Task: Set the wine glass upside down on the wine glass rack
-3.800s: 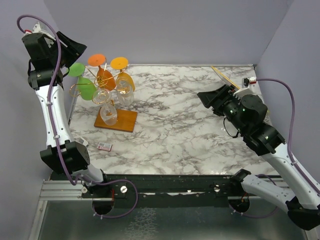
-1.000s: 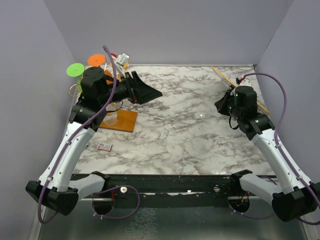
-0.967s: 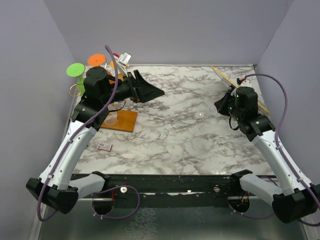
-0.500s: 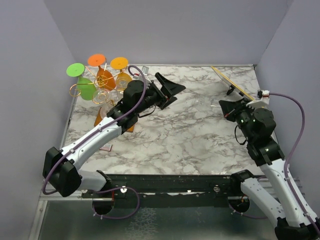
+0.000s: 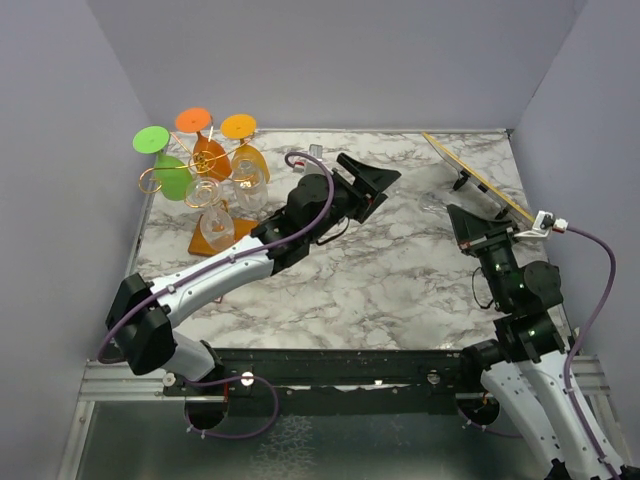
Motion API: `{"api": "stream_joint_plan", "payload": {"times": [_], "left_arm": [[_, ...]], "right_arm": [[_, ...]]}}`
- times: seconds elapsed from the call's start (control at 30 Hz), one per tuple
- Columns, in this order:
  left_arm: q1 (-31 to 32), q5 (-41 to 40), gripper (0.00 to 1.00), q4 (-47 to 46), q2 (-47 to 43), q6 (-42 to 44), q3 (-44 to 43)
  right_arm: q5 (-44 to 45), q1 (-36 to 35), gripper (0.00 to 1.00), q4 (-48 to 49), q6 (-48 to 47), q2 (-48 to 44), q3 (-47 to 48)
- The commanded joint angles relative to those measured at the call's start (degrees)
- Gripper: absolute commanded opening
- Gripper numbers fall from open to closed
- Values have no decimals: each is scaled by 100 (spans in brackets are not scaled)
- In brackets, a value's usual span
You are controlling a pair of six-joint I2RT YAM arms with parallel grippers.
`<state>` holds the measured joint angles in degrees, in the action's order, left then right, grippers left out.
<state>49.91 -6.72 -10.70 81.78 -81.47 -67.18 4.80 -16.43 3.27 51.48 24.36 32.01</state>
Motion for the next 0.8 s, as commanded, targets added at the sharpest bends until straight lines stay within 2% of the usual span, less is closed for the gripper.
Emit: {"api": "stream_joint_plan", "payload": {"times": [0.0,0.4,0.47,0.67,0.77], "left_arm": [[261,-944,75,-139,240,-315,-467],[802,-1746,76,-193,747,-17,-865],[834,-1887,70,-196,792,95,-945],[871,-2220,45,-260,876,315,-1108],[871,-2250,41,-286,946,420,-1234]], "right_arm": [[-31,24,1,995,633,-220,-176],[-96,24,1,2002,1494,-405,-662],[-121,18,1,2030,1548,-412,-668],[-172,22,1,2094,1637,-429,-683],[-199,24,1,2195,1722,-424,-721]]}}
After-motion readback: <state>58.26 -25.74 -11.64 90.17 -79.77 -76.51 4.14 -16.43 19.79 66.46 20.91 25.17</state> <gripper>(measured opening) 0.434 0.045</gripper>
